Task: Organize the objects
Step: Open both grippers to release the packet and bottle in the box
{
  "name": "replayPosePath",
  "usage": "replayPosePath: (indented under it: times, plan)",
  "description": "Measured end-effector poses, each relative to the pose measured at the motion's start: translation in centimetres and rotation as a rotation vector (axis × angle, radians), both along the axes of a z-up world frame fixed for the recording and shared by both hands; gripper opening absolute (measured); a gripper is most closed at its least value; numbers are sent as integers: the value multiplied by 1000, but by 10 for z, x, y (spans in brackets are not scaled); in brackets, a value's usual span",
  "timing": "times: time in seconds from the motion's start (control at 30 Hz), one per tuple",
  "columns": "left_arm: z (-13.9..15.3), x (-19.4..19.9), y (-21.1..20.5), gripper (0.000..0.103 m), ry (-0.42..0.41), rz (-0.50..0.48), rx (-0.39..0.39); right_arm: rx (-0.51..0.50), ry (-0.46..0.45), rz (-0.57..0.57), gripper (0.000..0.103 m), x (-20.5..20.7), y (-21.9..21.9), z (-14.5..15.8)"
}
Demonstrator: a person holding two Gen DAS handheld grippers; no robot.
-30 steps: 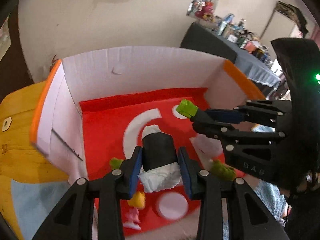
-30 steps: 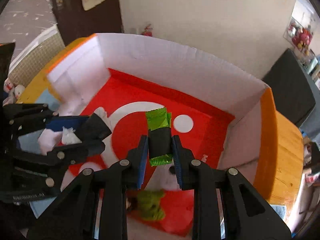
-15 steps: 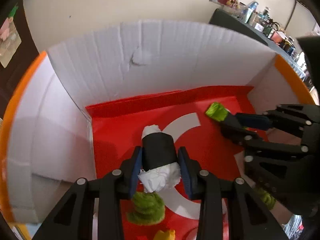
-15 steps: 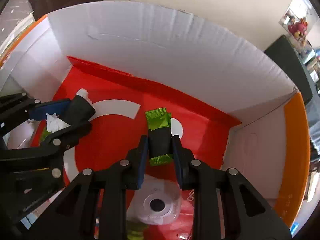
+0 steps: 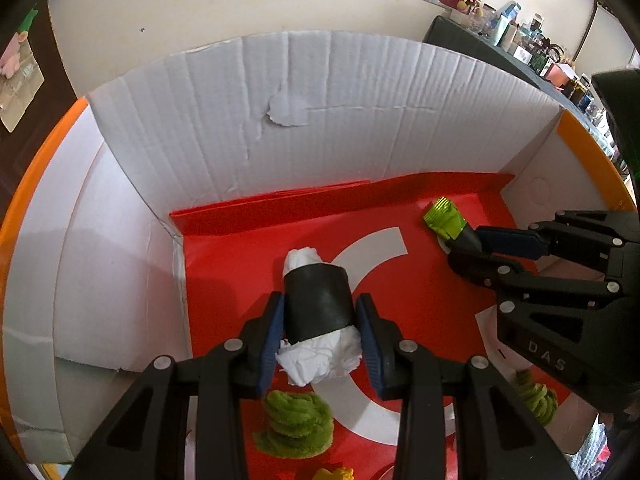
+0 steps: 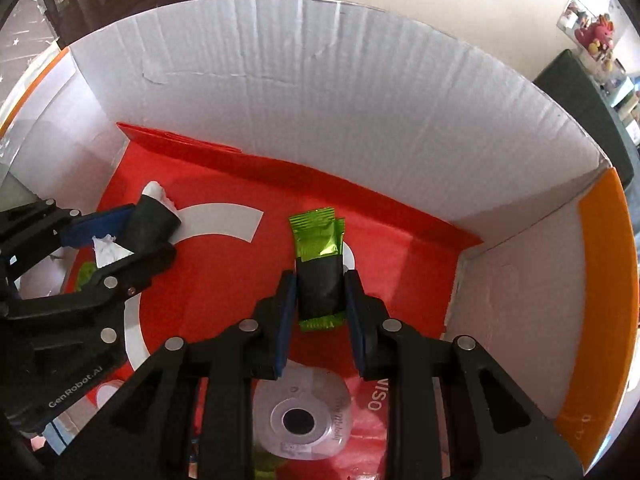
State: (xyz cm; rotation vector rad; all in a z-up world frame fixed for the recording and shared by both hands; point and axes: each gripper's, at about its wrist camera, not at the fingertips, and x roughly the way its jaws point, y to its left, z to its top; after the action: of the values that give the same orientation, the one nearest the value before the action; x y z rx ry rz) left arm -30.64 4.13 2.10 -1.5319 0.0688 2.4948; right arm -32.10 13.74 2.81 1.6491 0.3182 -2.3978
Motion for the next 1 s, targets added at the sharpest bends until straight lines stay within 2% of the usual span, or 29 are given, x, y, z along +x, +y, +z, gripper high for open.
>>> replayPosePath:
  times: [0.37, 0.53, 0.6, 0.63, 0.67, 1.0]
  plan:
    - [0, 9, 2, 39, 14, 4, -17, 7, -9, -1, 24, 13, -2, 0]
    - [2, 13, 2, 45, 26, 8, -12, 8, -12, -3, 26, 21, -3, 0]
    - [4, 15, 1, 46, 31, 10, -8, 8, -7, -5, 36, 24, -3, 1]
    - [6, 17, 0, 45, 35, 9, -7, 8, 3, -4, 57, 27, -4, 2]
    - [12, 18, 0, 46, 39, 9, -8, 11, 19, -1, 66, 29, -4, 4]
    - [28, 29, -3, 51, 66, 7, 5, 22, 58, 3, 66, 57, -11, 23]
